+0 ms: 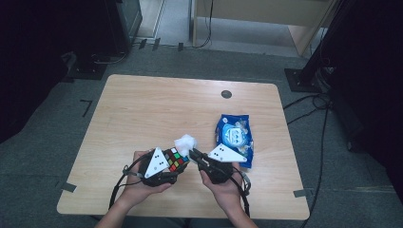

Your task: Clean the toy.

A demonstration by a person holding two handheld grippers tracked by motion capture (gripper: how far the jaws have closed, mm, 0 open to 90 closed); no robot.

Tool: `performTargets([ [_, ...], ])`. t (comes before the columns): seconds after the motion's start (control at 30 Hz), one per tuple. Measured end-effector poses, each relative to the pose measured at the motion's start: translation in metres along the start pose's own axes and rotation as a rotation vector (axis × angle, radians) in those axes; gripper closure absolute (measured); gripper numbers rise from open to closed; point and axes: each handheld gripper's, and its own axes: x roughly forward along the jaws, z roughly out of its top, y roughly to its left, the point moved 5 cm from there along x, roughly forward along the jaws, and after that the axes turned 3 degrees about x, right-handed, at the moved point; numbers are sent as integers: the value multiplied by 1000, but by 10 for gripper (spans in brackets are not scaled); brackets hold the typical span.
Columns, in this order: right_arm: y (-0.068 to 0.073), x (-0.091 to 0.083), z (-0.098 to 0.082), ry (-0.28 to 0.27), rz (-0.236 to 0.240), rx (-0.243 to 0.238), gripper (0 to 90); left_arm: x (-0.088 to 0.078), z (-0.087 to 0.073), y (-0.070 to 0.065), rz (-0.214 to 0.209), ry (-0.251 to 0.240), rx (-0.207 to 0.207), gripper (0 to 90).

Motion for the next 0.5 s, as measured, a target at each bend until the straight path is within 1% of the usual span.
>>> performTargets([
  [0.07,5,-1,1,8,12,-10,868,-1,-1,4,10,5,-14,340],
  [0.1,13,-1,1,15,28,-32,868,-1,-1,5,12,7,-21,340],
  [0.13,13,-1,1,15,28,-32,868,-1,-2,5,13,9,-23,340],
  [0.17,17,-1,1,16,38,-39,868,0,-2,5,13,10,-25,340],
  [0.2,22,-1,2,16,48,-45,868,0,-2,3,13,16,-18,340],
  [0.23,29,-1,4,8,65,-57,868,1,-2,2,14,18,-15,340],
  [0.27,29,-1,4,8,65,-57,868,2,-3,1,9,20,-13,340],
  [0.3,35,-2,6,-1,93,-51,867,4,-2,-3,-10,15,-3,340],
  [0.33,35,-2,6,-1,93,-51,867,4,-2,-3,-10,15,-3,340],
  [0.37,36,-2,7,-3,103,-46,865,4,-1,-7,-17,12,5,340],
  [0.43,35,-1,6,-6,104,-47,862,6,-1,-11,-20,19,25,340],
  [0.47,34,-1,6,-7,104,-40,860,7,-1,-13,-22,22,30,340],
  [0.5,29,0,5,-9,109,-14,858,7,-1,-14,-28,22,35,340],
])
